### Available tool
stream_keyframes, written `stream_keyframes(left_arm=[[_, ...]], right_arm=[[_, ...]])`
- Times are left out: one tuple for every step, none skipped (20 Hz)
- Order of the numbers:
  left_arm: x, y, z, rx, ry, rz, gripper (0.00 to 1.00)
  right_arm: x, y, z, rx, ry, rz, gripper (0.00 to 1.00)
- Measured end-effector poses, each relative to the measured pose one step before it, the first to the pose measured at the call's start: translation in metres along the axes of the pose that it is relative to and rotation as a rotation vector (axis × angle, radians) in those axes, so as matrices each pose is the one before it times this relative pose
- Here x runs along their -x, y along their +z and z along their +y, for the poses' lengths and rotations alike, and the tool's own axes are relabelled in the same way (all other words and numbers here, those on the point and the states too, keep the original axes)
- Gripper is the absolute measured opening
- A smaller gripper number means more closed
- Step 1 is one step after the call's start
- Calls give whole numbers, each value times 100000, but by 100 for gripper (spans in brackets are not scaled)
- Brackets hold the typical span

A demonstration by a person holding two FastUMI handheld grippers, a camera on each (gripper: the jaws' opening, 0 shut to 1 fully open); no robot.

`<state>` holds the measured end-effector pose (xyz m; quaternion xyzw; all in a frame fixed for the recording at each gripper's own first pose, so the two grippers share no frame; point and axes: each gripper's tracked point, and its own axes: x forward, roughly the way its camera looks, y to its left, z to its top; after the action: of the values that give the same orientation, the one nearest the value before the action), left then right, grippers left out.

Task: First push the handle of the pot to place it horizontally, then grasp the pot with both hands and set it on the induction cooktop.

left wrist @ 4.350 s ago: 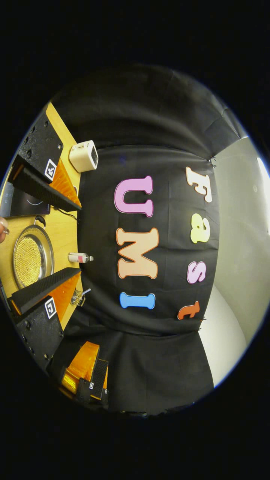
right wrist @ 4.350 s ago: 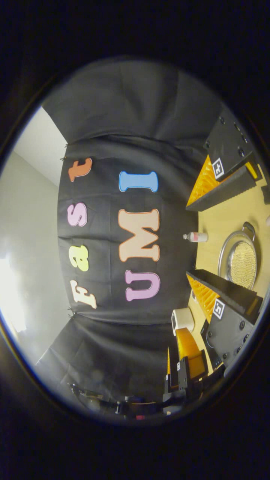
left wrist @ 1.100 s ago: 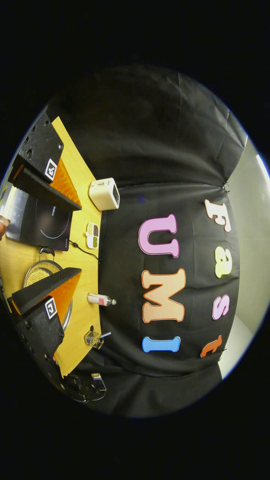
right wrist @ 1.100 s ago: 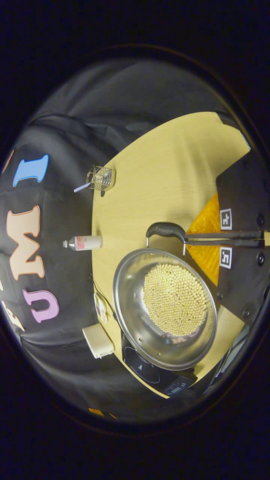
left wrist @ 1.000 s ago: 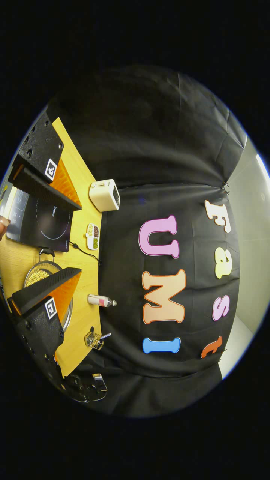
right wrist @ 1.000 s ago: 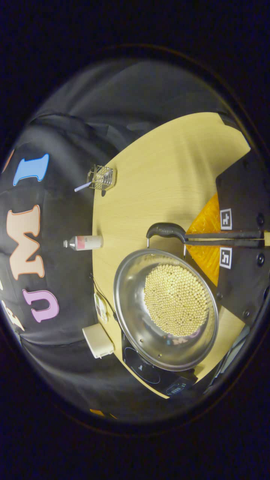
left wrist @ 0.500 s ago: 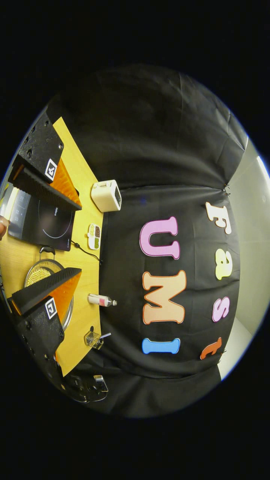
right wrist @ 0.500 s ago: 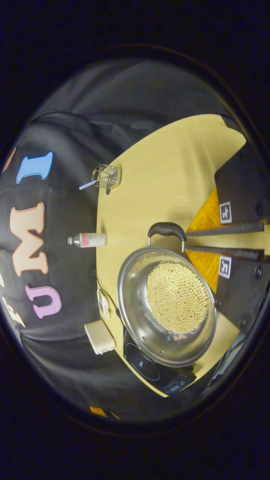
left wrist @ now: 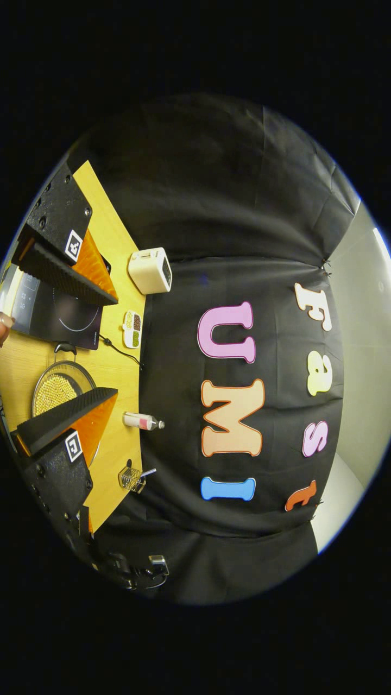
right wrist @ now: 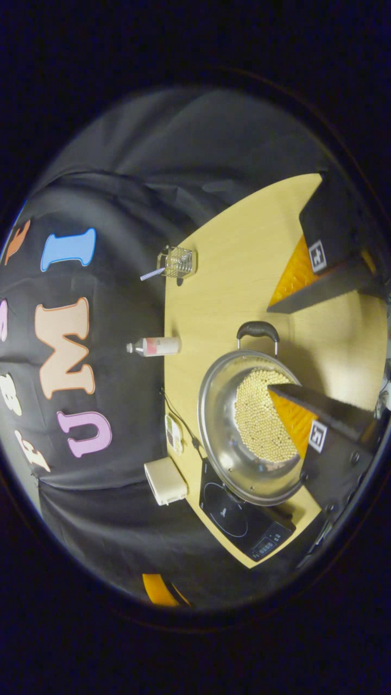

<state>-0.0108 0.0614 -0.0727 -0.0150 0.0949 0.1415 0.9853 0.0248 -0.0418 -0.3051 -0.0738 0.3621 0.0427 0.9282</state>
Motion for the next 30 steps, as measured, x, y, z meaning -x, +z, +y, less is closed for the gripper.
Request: stream_keyframes(left_arm=[[76, -42, 211, 955, 534, 404, 95], [185, 176, 83, 958, 431, -228, 97], [102, 209, 37, 525, 383, -525, 95], [219, 147, 58, 58, 213, -597, 97], [174, 286, -111, -205, -43, -928, 97], [95, 298, -154, -234, -219, -849, 97], [30, 323, -225, 18, -672, -1000, 97], [24, 69, -334, 196, -869, -642, 95], [16, 178, -353, 392, -933, -622, 97], [-23, 7, -231, 348, -407, -169, 95], [-77, -6, -219, 567, -372, -111, 97], [-42, -203, -304, 477, -236, 483, 95], [-74, -39, -333, 600, -512, 17, 99], [-111, -114, -425, 504, -653, 279, 97], [-247, -189, -320, 436, -620, 424, 99], [-320, -360, -450, 450, -1408, 1007, 98], [-415, -430, -474, 373, -1720, 1553, 97], [-672, -592, -119, 286, -1327, 1965, 97], [-846, -737, -41, 319, -1306, 3085, 95], [-1003, -1277, 94, 448, -1272, 4373, 95], [-1075, -1125, 293, 464, -919, 4346, 97], [-1248, -1218, 516, 368, -477, 4364, 98], [-1369, -957, 407, 751, -878, 4247, 98], [-1462, -1265, 468, 939, -431, 4673, 98], [-1443, -1042, 592, 1063, -416, 4744, 97], [-1434, -1190, 368, 1920, -664, 5434, 97], [-1241, -1251, 313, 2455, -781, 6607, 97], [-1309, -1288, 447, 1630, -561, 6061, 97], [-1011, -768, 661, -11, 691, 4187, 98], [-910, -570, 824, -1617, 1682, 3135, 98]], right_arm=[[108, 204, 345, -409, 837, 8, 91], [917, 995, 45, 61, 563, -1480, 99], [687, 918, 217, 170, 617, -1904, 99], [960, 1240, 486, -584, 1608, -3059, 98], [951, 1535, 594, -571, 1228, -3985, 99], [992, 1403, 404, 153, 1005, -3842, 96], [800, 1273, 321, 602, 520, -3195, 99], [685, 1119, 419, 69, 882, -2646, 96], [732, 1186, 528, -612, 1148, -2959, 96], [471, 1282, 503, -622, 913, -2828, 96], [359, 1008, 213, -294, 242, -2675, 96], [367, 795, 102, 209, 109, -2072, 96], [267, 753, 265, 831, 729, -1518, 96], [103, 416, 168, 1159, 533, -884, 96], [-68, 260, -7, 1491, 320, -394, 95], [-97, 117, 52, 1113, 264, 16, 95], [-292, 4, 70, 463, 303, 688, 95], [-361, -212, 174, 205, 367, 1321, 96], [-569, -331, -101, 34, -428, 1632, 96], [-926, -451, -467, -282, -1282, 2340, 96], [-968, -701, -396, -525, -1628, 3348, 96], [-1132, -814, -505, -797, -1897, 3541, 96], [-1276, -899, -508, -993, -1820, 3845, 96], [-1467, -1225, -594, -1164, -1160, 4710, 96], [-1281, -1151, -118, -1029, -80, 5024, 96], [-1558, -1281, -173, -741, 109, 5544, 96], [-1369, -1692, -487, -295, -491, 8039, 96], [-1382, -1541, -583, -1412, -1394, 7025, 100], [-1309, -1115, -499, -2480, -944, 4647, 100], [-1283, -491, -568, -2537, -1516, 3435, 97]])
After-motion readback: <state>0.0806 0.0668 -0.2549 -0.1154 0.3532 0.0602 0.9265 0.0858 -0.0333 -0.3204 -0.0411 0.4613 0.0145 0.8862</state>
